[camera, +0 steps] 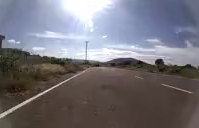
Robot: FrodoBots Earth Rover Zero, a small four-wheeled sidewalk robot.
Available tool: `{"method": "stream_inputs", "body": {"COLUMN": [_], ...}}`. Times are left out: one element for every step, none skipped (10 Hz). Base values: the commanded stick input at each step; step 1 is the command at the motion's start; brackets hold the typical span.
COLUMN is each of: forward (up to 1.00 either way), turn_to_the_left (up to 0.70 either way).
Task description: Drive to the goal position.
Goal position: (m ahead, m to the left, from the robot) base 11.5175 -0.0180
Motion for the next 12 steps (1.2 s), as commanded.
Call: {"method": "stream_inputs", "body": {"forward": [1.00,1.00,1.00,1.00,1.00,1.00,1.00,1.00,1.00,1.00,1.00,1.00], "turn_to_the_left": [0.00,0.00,0.00,0.00,0.00,0.00,0.00,0.00,0.00,0.00,0.00,0.00]}}
